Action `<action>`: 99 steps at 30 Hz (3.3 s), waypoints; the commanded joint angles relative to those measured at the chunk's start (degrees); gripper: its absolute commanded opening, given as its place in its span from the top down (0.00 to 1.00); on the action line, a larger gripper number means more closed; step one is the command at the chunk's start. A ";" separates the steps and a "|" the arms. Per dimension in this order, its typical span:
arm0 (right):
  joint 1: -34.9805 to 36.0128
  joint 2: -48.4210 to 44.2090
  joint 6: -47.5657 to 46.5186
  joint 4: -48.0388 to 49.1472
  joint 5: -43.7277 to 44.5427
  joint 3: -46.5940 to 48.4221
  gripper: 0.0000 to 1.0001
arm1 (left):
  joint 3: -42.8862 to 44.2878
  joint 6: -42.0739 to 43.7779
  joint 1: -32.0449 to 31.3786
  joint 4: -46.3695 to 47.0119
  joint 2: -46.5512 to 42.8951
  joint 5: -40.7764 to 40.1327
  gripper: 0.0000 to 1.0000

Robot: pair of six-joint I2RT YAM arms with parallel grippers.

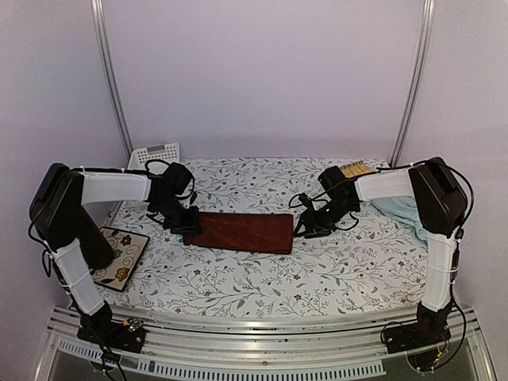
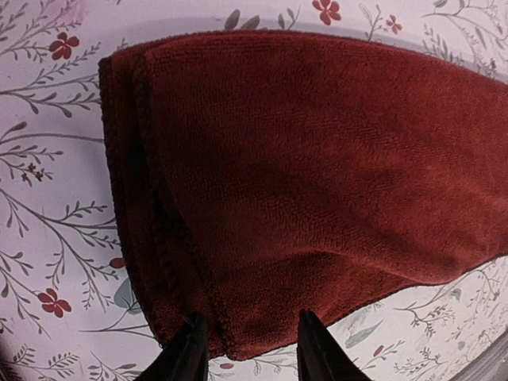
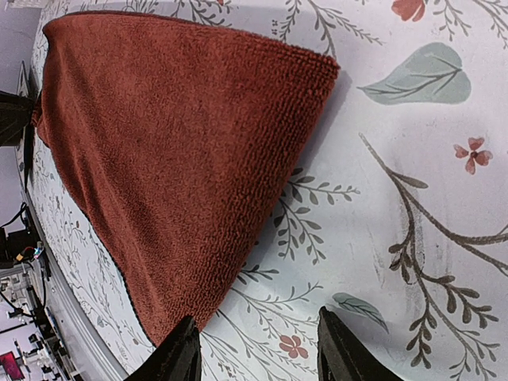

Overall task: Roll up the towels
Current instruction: Adjust the towel at the center of the board.

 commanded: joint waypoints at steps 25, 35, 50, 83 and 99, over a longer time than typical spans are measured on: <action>0.60 2.37 -0.60 -2.61 1.69 0.54 0.49 | -5.12 -1.54 -0.19 3.64 1.78 1.67 0.64; 0.60 2.39 -0.91 -2.94 1.89 0.41 0.48 | -5.38 -2.17 -0.14 4.02 1.59 1.36 0.86; 0.78 1.87 -0.89 -2.66 1.88 -0.38 0.48 | -1.77 -3.56 -0.11 -1.16 -2.72 -4.49 1.00; 0.90 1.94 -0.65 -1.74 2.25 -1.06 0.48 | -3.27 -2.23 0.06 -3.02 -0.39 -4.56 1.00; 0.95 3.07 -1.18 -1.91 1.25 -0.57 0.48 | -4.16 -0.84 0.82 -1.87 2.58 -8.76 1.00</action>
